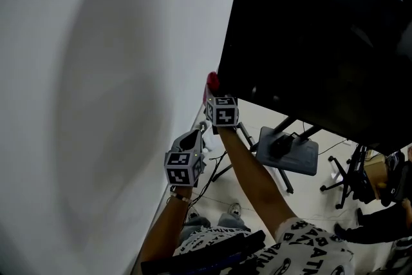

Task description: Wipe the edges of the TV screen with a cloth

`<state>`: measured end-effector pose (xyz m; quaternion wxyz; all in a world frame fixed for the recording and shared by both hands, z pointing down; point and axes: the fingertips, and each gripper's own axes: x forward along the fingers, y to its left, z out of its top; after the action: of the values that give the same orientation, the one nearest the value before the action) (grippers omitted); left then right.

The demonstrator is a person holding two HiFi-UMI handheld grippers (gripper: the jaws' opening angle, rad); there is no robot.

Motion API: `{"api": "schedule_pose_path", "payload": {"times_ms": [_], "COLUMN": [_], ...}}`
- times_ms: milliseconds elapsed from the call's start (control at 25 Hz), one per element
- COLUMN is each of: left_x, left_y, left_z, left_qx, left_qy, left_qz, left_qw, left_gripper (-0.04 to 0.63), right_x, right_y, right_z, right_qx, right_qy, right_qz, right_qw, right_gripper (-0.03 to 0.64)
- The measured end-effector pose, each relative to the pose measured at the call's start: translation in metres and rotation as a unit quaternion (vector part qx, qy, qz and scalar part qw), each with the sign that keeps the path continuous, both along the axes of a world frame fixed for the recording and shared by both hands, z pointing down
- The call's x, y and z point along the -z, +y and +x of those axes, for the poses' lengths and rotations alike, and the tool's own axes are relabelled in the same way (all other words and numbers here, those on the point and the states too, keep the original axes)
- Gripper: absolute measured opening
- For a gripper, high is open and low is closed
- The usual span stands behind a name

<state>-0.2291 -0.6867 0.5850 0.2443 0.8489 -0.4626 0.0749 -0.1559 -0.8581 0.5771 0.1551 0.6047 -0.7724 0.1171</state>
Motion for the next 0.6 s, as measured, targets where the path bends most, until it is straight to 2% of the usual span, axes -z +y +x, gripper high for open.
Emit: {"api": "schedule_pose_path", "payload": {"times_ms": [240, 400, 600], "left_x": [0.016, 0.040, 0.088], "left_y": [-0.013, -0.026, -0.056], "left_z": [0.005, 0.010, 0.014], "left_qx": [-0.002, 0.004, 0.025], "left_qy": [0.004, 0.015, -0.001], "left_qz": [0.022, 0.038, 0.085], "left_qw": [0.9998, 0.9991, 0.9961], "left_gripper": [-0.005, -0.005, -0.005], "right_x": [0.052, 0.092, 0.139], "right_y": [-0.006, -0.013, -0.015], "right_z": [0.006, 0.006, 0.009], "right_qx": [-0.034, -0.038, -0.037], "right_qy": [0.014, 0.010, 0.008], "right_qz": [0.055, 0.080, 0.119], "right_qw": [0.998, 0.996, 0.992], "right_gripper": [0.077, 0.077, 0.077]}}
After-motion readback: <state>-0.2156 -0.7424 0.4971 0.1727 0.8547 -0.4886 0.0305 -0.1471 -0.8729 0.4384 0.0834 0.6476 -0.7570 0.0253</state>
